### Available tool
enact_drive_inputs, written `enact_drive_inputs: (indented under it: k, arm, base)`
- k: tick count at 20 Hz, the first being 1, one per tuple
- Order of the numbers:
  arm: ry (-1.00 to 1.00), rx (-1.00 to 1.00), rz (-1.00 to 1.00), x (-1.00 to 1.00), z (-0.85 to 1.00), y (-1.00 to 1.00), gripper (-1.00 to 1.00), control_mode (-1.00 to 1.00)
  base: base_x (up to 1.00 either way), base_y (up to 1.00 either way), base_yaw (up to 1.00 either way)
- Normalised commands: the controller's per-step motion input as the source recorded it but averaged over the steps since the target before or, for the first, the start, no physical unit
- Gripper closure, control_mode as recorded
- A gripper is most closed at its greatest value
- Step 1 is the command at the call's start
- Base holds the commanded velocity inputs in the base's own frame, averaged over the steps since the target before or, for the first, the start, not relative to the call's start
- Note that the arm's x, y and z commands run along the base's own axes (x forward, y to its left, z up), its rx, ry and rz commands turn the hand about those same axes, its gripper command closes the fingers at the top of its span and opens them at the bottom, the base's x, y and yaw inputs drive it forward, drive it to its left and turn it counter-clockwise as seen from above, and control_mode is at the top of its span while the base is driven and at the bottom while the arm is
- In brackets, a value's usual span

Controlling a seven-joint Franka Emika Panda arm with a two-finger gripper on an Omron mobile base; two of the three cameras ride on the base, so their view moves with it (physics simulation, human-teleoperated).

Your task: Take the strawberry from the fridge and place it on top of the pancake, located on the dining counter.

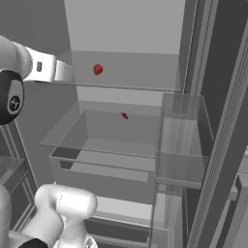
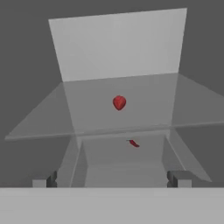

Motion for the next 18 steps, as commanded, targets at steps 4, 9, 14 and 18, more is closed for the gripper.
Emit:
enact_drive_inputs:
  k: [4,9,14,18]
  arm:
    - [0.01,0.0,0.0,0.47,-0.01,-0.11,-1.0,-1.0]
    - [0.0,0.0,0.0,0.46,-0.15,-0.12,-1.0,-1.0]
    - [0.02,0.0,0.0,0.61,-0.1,-0.05,-1.0,-1.0]
    - [0.02,0.0,0.0,0.56,-0.22,0.0,-1.0,-1.0]
  base:
    - [0.0,0.0,0.0]
    - [0.0,0.0,0.0]
    - [0.0,0.0,0.0]
    - [0.0,0.0,0.0]
